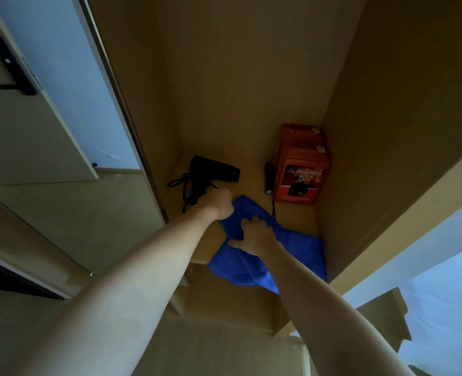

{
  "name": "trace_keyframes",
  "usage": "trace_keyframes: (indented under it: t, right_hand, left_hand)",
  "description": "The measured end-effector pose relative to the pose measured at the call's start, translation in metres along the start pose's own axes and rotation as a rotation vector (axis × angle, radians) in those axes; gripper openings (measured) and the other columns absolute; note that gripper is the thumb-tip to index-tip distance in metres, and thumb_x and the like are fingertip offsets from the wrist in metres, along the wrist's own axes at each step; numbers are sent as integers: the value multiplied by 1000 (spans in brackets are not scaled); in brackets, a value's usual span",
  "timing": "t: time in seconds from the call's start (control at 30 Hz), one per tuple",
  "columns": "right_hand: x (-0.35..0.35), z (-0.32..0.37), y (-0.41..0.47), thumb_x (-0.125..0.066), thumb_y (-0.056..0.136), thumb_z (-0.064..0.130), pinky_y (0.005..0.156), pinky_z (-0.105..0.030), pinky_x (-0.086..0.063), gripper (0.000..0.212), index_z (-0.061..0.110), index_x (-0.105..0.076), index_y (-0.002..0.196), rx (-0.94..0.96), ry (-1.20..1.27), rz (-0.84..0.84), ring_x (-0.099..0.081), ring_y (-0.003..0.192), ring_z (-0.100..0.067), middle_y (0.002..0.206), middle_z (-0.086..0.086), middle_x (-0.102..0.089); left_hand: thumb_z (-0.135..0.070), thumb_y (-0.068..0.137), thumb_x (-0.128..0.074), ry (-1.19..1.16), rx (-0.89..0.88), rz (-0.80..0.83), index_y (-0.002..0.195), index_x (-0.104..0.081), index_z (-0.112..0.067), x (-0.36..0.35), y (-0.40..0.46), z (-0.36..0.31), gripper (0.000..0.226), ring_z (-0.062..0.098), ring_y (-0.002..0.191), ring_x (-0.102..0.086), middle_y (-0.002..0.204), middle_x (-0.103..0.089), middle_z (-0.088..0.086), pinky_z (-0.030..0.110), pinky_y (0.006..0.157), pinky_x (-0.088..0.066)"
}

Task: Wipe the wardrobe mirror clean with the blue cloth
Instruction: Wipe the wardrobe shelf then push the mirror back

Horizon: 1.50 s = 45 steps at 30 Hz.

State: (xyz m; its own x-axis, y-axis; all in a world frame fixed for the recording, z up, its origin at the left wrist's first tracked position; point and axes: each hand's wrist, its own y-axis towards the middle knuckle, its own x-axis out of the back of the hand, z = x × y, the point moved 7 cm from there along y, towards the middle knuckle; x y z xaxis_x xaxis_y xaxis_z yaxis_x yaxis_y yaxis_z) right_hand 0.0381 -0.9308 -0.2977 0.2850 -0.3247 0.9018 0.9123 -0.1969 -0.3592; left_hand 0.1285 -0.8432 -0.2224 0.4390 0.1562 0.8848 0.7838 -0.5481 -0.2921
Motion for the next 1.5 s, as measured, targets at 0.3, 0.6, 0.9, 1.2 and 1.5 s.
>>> trace_keyframes:
  t: [0.3,0.6,0.9,1.2,1.5]
  right_hand:
    - [6,-11,8,-44,102,21,82,-39,-48,22,5,-52,116,-42,321,-271,-54,104,-30,118,-15,-54]
    - [-11,-5,-32,-57,82,17,76,-34,-51,16,11,-63,69,92,373,140,-61,74,-18,72,-4,-65]
    - [23,-111,-51,-64,87,34,92,-46,-46,62,8,-38,137,-637,134,-191,-45,122,-38,137,-18,-40]
    - [5,-127,-61,-60,89,42,94,-43,-50,54,10,-50,132,-759,405,-191,-53,116,-35,130,-16,-53]
    - [9,-135,-62,-54,88,12,67,-35,-54,20,5,-56,107,-731,765,-248,-60,76,-27,85,-9,-59]
  left_hand:
    - [-4,93,-43,-49,43,-26,67,-44,-15,-2,-7,20,28,19,57,-44,64,-44,2,32,54,-35]
    - [-4,90,-41,-66,38,-22,70,-49,-10,11,-10,9,23,24,63,-47,70,-49,7,34,56,-35]
    - [-5,88,-42,-69,11,26,101,-69,-3,-6,-3,-4,30,31,88,-64,95,-66,13,39,70,-49]
    - [-6,86,-40,-48,-23,41,91,-64,-12,-14,3,-15,25,23,75,-54,84,-57,6,35,64,-43]
    - [-6,83,-41,-58,-19,16,91,-69,-4,-5,7,-14,29,28,81,-63,88,-65,10,38,66,-50]
